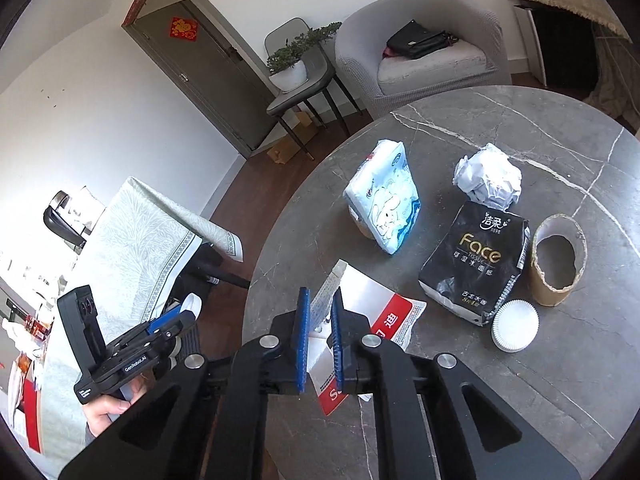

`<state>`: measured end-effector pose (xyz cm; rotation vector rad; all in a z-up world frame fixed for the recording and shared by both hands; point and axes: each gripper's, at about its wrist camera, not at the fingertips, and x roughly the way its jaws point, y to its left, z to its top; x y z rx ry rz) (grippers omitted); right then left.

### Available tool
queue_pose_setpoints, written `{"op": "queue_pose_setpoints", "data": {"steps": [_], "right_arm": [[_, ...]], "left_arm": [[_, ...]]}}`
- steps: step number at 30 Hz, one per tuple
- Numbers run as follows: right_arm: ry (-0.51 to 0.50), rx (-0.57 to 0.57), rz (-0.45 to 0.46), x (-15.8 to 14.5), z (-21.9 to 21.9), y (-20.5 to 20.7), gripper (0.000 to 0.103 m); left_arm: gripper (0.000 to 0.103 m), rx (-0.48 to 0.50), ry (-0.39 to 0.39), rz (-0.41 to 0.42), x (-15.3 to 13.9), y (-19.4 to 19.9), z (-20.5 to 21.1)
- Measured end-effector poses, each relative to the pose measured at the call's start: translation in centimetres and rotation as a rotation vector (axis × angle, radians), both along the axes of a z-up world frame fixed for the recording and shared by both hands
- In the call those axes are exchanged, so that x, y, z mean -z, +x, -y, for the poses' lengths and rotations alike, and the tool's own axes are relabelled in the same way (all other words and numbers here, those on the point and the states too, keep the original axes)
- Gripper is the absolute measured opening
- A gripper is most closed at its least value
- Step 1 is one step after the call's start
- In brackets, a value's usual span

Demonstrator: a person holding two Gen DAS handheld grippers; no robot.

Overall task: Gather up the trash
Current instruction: 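Carry the lid and package over the green bin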

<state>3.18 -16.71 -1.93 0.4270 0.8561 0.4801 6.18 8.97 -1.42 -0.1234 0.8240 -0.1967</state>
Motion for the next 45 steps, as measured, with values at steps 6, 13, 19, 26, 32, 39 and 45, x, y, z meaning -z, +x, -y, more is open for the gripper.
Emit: {"op": "queue_pose_setpoints", "data": {"steps": [6,13,19,26,32,39,45], "right_arm": [[-0.066,-0.041,0.044,-0.7,-2.5,0.0,0.000],[-0.089,-0.094,0.080,-1.5,-5.1,0.0,0.000],[-0.062,-0.157,0.125,-2.6,-7.6,0.0,0.000],[-0.037,-0.248,0.165,-3.3,-11.2,-0.2,0.000],[-0.030,-0.311,0.163,-3.2,-14.4,0.0,0.000],[-0.023,-0.377,0.161,-2.6,-17.8,-0.2,0.000],[-0.023,-0.425,0.146,-1.7,-20.6,-0.1,0.000]], "left_arm": [[0.042,-0.010,-0.006,-0.004,0.1,-0.1,-1.0],[0.042,-0.038,-0.005,-0.022,0.8,-0.6,-2.6],[0.041,-0.066,0.028,-0.070,2.7,-1.0,-4.4],[0.041,-0.080,0.072,-0.118,4.8,-1.5,-6.3],[0.042,-0.090,0.117,-0.202,7.7,-2.3,-8.2],[0.042,-0.099,0.154,-0.301,10.8,-3.2,-10.2],[0.042,-0.096,0.145,-0.347,12.4,-3.4,-11.0]]}}
